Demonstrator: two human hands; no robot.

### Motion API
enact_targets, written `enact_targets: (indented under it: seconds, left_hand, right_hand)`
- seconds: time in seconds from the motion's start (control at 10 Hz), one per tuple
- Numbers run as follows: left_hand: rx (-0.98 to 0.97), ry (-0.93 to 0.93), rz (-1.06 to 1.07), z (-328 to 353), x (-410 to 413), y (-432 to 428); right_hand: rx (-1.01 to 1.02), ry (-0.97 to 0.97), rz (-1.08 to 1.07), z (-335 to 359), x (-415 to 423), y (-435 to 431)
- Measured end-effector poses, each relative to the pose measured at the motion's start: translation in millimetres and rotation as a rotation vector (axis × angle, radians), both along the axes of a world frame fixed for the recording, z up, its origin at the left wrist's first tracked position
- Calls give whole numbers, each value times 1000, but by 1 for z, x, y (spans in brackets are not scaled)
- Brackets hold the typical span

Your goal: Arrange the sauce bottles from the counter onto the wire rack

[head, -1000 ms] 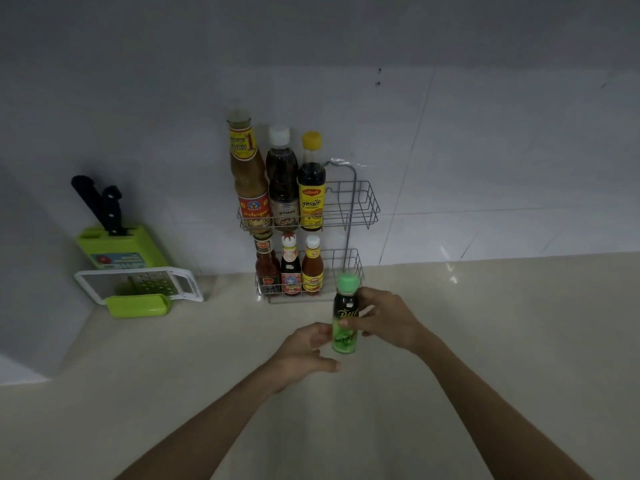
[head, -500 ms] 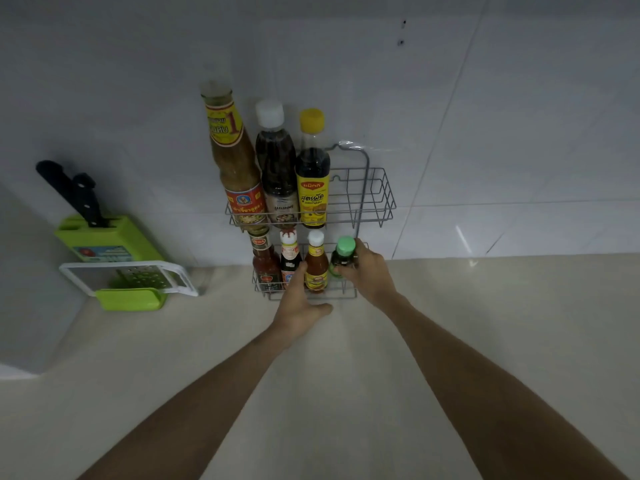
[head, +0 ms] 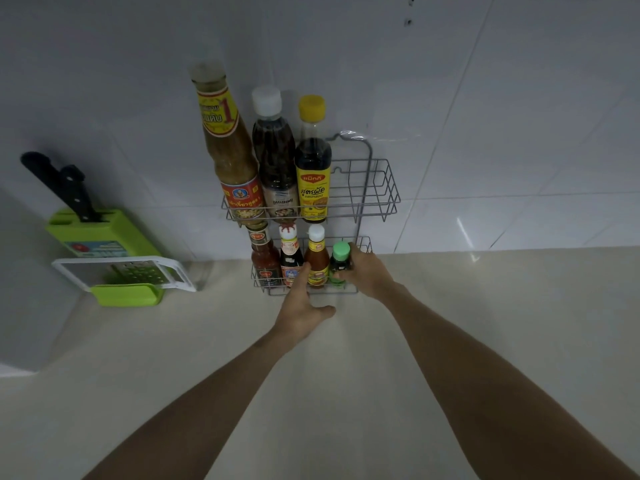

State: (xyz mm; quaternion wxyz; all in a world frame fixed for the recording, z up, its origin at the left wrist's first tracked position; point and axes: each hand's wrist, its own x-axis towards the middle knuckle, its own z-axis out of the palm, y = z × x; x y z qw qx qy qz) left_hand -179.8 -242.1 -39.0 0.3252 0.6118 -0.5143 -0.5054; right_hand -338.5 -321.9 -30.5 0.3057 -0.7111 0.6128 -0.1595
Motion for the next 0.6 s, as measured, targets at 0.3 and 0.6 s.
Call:
enact_targets:
  seconds: [0.3, 0.6]
  left_hand:
    - [8, -51, -74, 5, 8, 0]
    - [-200, -501, -47, 41, 38, 27]
  right_hand:
    - [41, -55, 20, 2, 1, 18]
    - [-268, 1, -108, 36, 3, 90]
